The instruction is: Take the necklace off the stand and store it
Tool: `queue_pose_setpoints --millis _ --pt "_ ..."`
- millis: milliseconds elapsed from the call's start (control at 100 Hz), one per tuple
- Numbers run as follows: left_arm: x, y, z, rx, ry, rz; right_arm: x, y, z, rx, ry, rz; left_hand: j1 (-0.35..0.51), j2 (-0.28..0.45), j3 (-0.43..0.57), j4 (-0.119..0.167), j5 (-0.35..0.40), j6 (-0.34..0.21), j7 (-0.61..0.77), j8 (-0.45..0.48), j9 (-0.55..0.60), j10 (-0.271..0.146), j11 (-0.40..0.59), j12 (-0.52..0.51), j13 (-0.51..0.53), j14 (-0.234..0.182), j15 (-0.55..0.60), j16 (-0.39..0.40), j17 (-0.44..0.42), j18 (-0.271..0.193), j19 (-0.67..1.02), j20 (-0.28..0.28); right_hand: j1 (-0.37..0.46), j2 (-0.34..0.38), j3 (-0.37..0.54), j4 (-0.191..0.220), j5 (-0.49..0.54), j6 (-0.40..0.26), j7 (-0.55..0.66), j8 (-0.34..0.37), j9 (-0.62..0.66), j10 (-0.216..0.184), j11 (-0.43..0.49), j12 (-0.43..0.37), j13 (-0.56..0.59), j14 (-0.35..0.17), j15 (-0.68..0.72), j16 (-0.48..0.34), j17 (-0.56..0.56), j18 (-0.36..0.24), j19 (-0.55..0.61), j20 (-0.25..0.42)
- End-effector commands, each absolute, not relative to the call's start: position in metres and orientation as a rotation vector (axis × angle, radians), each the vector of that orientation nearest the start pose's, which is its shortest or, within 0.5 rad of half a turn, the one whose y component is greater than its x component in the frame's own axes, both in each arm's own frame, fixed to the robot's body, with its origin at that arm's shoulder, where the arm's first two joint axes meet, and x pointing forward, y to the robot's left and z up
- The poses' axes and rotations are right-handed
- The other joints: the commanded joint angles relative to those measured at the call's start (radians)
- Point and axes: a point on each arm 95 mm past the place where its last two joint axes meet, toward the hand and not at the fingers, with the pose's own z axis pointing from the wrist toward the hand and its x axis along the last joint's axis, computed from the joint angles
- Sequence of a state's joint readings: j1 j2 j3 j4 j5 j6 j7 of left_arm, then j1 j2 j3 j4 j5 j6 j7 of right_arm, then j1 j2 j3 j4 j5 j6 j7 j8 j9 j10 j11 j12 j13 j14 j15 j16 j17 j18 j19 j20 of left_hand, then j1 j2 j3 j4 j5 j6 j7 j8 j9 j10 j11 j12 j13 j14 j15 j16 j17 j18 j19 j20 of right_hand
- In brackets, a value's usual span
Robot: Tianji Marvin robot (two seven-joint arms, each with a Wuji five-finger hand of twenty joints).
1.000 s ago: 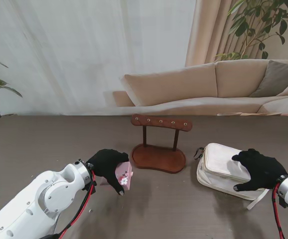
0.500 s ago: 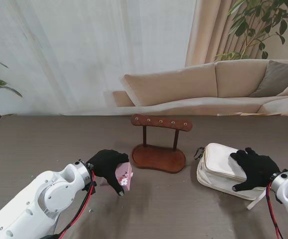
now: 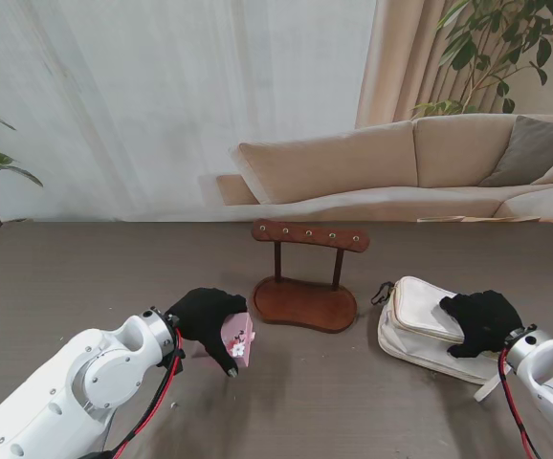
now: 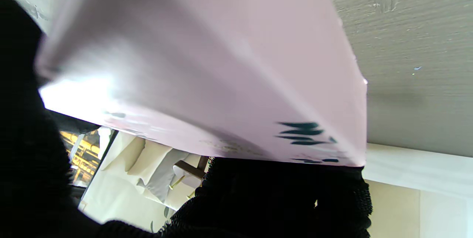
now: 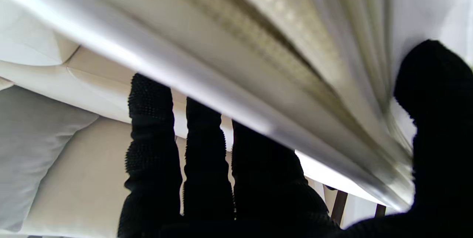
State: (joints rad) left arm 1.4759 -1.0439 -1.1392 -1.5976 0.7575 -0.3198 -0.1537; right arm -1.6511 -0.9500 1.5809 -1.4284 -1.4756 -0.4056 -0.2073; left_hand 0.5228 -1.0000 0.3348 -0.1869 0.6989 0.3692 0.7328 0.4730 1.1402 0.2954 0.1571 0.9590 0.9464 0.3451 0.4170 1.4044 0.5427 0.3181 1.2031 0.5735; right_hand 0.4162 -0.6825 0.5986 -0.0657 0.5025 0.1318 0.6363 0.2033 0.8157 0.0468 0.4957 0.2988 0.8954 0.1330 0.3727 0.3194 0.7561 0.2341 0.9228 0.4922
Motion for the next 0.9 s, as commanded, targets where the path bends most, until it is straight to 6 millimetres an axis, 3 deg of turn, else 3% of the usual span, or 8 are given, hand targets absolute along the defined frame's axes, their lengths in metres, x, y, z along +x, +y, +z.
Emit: queue_pose_setpoints --millis 0,20,30,50,120,180,540,890 --pt "0.400 -0.035 -0.310 -1.176 1.829 -1.784 0.387 -0.173 -0.339 0.757 1.788 1.052 0.457 0.183 0.632 0.007 0.075 -0.174 0.681 0.091 0.120 -0.143 0.140 0.051 0.066 0.009 0.164 0.044 0.000 -0.039 0.019 0.016 0.165 0.071 0.148 0.064 0.157 -0.182 0.171 0.063 0.139 -0.078 0.065 0.065 0.111 -0.042 0.077 0.048 -0.297 -0.020 0.144 -0.031" --pt "0.400 -0.035 -0.310 -1.177 1.829 -1.784 0.388 -0.173 -0.340 0.756 1.784 1.059 0.457 0.184 0.632 0.007 0.075 -0.175 0.681 0.091 0.119 -0.143 0.140 0.051 0.066 0.009 0.164 0.044 0.000 -0.039 0.019 0.016 0.070 -0.020 0.482 0.009 0.198 -0.205 0.209 0.012 0.199 -0.082 0.076 0.092 0.159 -0.063 0.114 0.070 -0.250 -0.026 0.196 -0.032" --pt "0.400 -0.035 -0.310 -1.177 1.829 -1.784 0.389 -0.172 -0.340 0.758 1.782 1.063 0.458 0.183 0.632 0.007 0.075 -0.174 0.681 0.091 0.119 -0.142 0.140 0.051 0.066 0.009 0.164 0.044 0.000 -0.039 0.019 0.016 0.037 -0.051 0.626 -0.061 0.218 -0.215 0.234 -0.015 0.226 -0.083 0.074 0.107 0.178 -0.067 0.130 0.080 -0.236 -0.027 0.215 -0.033" --pt "0.400 -0.035 -0.310 -1.177 1.830 -1.784 0.390 -0.172 -0.341 0.764 1.781 1.069 0.458 0.183 0.632 0.007 0.075 -0.174 0.681 0.091 0.119 -0.142 0.139 0.051 0.066 0.009 0.164 0.044 0.000 -0.039 0.019 0.016 0.012 -0.081 0.766 -0.143 0.244 -0.228 0.274 -0.059 0.267 -0.084 0.066 0.131 0.204 -0.074 0.148 0.094 -0.217 -0.027 0.246 -0.035" --pt "0.399 -0.035 -0.310 -1.177 1.829 -1.784 0.392 -0.169 -0.345 0.784 1.771 1.098 0.457 0.183 0.632 0.007 0.075 -0.174 0.681 0.091 0.119 -0.143 0.139 0.051 0.066 0.010 0.164 0.044 0.000 -0.039 0.019 0.016 0.066 -0.121 0.831 -0.256 0.295 -0.263 0.372 -0.127 0.359 -0.087 0.055 0.183 0.286 -0.093 0.218 0.133 -0.151 -0.030 0.326 -0.027" --pt "0.399 -0.035 -0.310 -1.178 1.827 -1.784 0.395 -0.167 -0.346 0.779 1.766 1.113 0.457 0.184 0.632 0.007 0.076 -0.175 0.681 0.091 0.120 -0.144 0.140 0.051 0.066 0.010 0.164 0.043 0.001 -0.039 0.019 0.016 0.124 -0.116 0.825 -0.290 0.356 -0.314 0.450 -0.169 0.438 -0.099 0.065 0.211 0.346 -0.102 0.265 0.155 -0.107 -0.028 0.363 -0.026" --pt "0.397 -0.032 -0.310 -1.182 1.813 -1.779 0.405 -0.151 -0.351 0.725 1.763 1.232 0.458 0.183 0.631 0.007 0.075 -0.172 0.681 0.093 0.120 -0.141 0.140 0.051 0.066 0.011 0.165 0.042 0.000 -0.037 0.020 0.017 0.223 -0.043 0.856 -0.306 0.481 -0.423 0.597 0.065 0.501 -0.078 0.345 0.458 0.425 -0.135 0.761 0.324 0.073 -0.058 0.530 0.021" --pt "0.393 -0.025 -0.306 -1.180 1.794 -1.767 0.404 -0.139 -0.348 0.717 1.695 1.458 0.457 0.185 0.630 0.007 0.073 -0.173 0.679 0.094 0.119 -0.141 0.140 0.051 0.066 0.012 0.164 0.040 0.000 -0.036 0.020 0.017 0.212 -0.055 0.894 -0.277 0.549 -0.444 0.607 0.188 0.577 -0.074 0.352 0.550 0.424 -0.183 0.925 0.410 0.221 -0.087 0.516 0.069"
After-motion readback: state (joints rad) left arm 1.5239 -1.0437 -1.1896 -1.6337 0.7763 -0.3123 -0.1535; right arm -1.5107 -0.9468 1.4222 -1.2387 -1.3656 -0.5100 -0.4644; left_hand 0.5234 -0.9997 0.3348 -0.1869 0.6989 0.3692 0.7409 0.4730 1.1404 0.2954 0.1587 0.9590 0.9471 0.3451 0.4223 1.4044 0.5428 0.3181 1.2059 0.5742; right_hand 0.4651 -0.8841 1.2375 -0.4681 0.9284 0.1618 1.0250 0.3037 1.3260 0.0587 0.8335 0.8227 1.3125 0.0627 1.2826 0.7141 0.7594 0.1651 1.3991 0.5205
